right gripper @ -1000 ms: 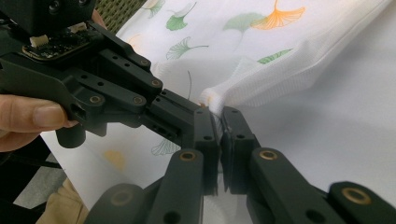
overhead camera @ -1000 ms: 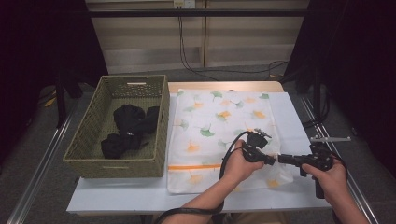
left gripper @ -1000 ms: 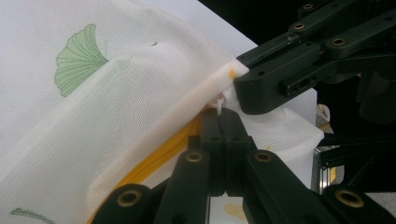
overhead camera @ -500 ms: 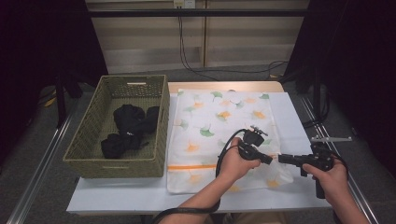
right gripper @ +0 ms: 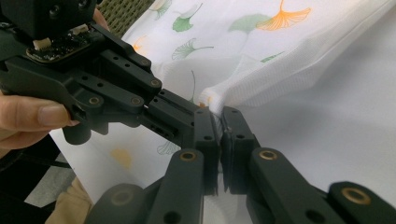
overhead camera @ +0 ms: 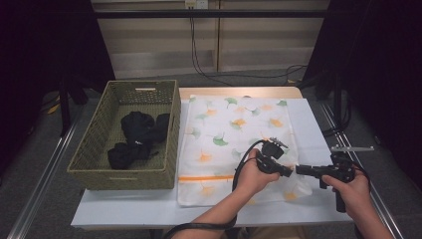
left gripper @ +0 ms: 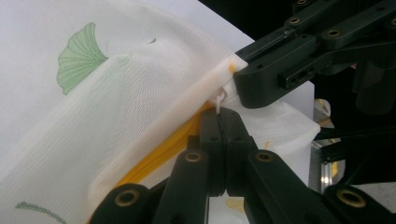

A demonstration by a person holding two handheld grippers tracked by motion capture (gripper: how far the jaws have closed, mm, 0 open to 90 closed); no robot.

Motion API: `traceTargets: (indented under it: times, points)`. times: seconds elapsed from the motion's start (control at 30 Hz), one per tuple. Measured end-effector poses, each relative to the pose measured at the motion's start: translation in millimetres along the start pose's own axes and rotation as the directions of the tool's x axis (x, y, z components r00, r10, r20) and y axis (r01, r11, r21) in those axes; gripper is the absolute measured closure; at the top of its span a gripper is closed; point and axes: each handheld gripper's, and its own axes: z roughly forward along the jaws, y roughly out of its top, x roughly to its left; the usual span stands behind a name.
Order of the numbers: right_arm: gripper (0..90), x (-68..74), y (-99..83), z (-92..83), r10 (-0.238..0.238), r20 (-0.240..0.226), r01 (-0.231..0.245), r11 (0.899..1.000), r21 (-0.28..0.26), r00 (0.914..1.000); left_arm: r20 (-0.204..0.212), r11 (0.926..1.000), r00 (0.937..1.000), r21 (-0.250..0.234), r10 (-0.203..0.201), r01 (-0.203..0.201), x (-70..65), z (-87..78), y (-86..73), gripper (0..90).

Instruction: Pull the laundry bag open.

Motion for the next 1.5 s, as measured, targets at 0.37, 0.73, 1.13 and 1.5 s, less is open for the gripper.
traceTargets:
  times: [0.37,0.73,1.13,1.5]
  points:
    - [86.7,0.2,0.3,-0.2,0.009,-0.011,-0.009,1.000,-0.018,0.9999,-0.002,0.9992,0.9997,-0.030,-0.025,0.025,-0.2,1.0,0.1,86.1]
    - [86.7,2.0,-0.8,2.0,0.007,-0.006,-0.007,1.000,-0.015,1.0000,-0.010,0.9986,0.9987,-0.016,-0.050,0.050,-0.3,0.3,1.3,90.0]
    - [86.7,0.6,-0.2,-3.0,0.005,0.008,-0.005,1.000,-0.028,1.0000,0.003,0.9980,0.9981,-0.011,-0.062,0.062,0.5,-9.1,2.6,90.0]
    - [86.9,3.1,0.0,-2.3,-0.003,0.004,0.003,1.000,-0.029,1.0000,0.004,0.9985,0.9989,0.029,-0.046,0.046,1.7,-14.3,3.2,90.0]
